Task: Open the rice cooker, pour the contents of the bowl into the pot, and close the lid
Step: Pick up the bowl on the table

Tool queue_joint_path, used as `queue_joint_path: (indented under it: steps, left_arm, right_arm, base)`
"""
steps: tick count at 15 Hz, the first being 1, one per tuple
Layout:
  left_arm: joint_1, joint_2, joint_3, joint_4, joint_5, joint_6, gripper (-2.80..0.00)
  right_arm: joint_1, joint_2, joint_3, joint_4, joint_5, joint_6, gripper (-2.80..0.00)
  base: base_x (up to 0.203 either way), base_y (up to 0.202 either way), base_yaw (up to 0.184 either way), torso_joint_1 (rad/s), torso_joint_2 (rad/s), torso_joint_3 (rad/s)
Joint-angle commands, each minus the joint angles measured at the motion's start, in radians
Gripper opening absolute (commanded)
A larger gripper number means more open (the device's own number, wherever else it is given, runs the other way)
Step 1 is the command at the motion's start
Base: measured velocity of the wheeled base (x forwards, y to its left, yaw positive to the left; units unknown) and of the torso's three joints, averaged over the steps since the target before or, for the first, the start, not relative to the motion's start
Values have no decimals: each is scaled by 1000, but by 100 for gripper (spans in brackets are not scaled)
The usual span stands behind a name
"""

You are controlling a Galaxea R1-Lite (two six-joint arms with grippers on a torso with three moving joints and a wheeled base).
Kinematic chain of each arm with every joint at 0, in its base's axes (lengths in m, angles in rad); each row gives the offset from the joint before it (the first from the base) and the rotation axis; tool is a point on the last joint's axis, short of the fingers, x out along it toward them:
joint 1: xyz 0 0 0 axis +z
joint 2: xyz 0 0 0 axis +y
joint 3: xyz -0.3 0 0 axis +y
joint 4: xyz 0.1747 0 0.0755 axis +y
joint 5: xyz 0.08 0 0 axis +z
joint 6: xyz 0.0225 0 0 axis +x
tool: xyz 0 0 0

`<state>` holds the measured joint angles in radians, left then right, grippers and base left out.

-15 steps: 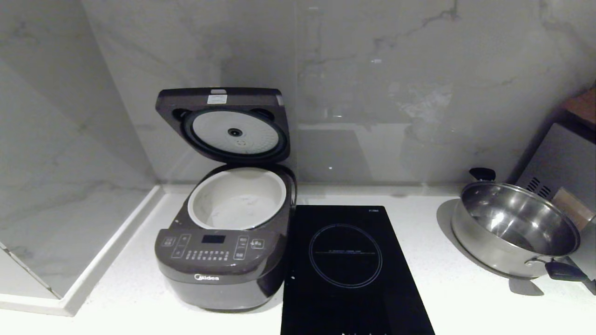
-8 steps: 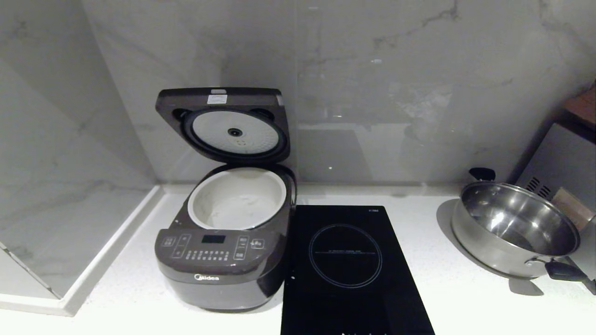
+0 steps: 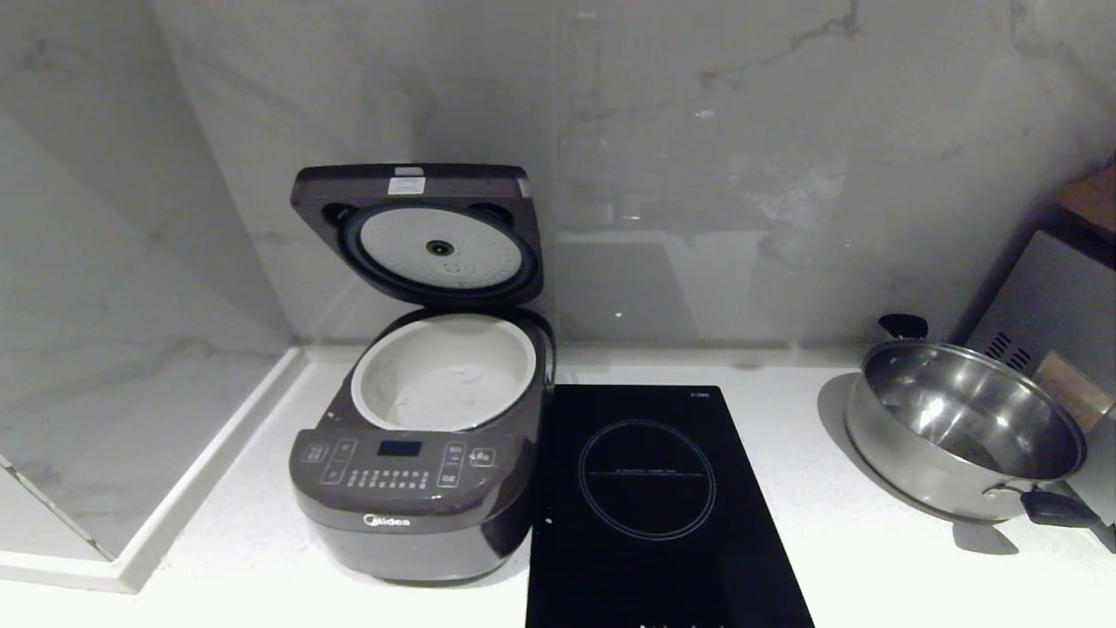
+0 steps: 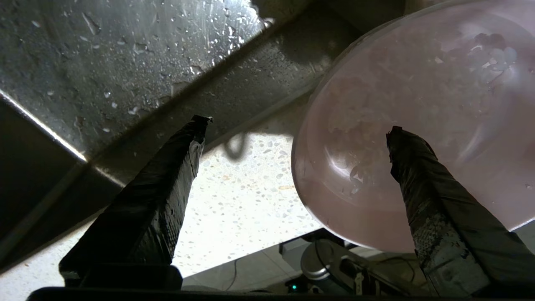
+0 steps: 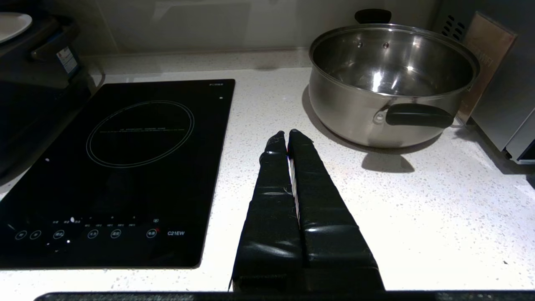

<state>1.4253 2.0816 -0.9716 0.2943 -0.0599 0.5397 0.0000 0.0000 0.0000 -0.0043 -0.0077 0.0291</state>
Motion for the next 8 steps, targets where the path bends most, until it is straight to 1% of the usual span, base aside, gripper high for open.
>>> queue_joint_path:
  steps: [1, 5, 8]
  left_arm:
    - [-3, 5, -4, 2, 0, 2, 0]
    - [15, 13, -53, 3, 0, 1, 0]
    - [27, 57, -53, 3, 2, 7, 0]
  right_arm:
    - [0, 0, 0, 0, 0, 0, -280]
    - [0, 0, 0, 0, 0, 0, -280]
    - [0, 0, 0, 0, 0, 0, -280]
  base:
    - [0, 0, 0, 0, 0, 0]
    - [0, 0, 0, 0, 0, 0]
    - [0, 0, 0, 0, 0, 0]
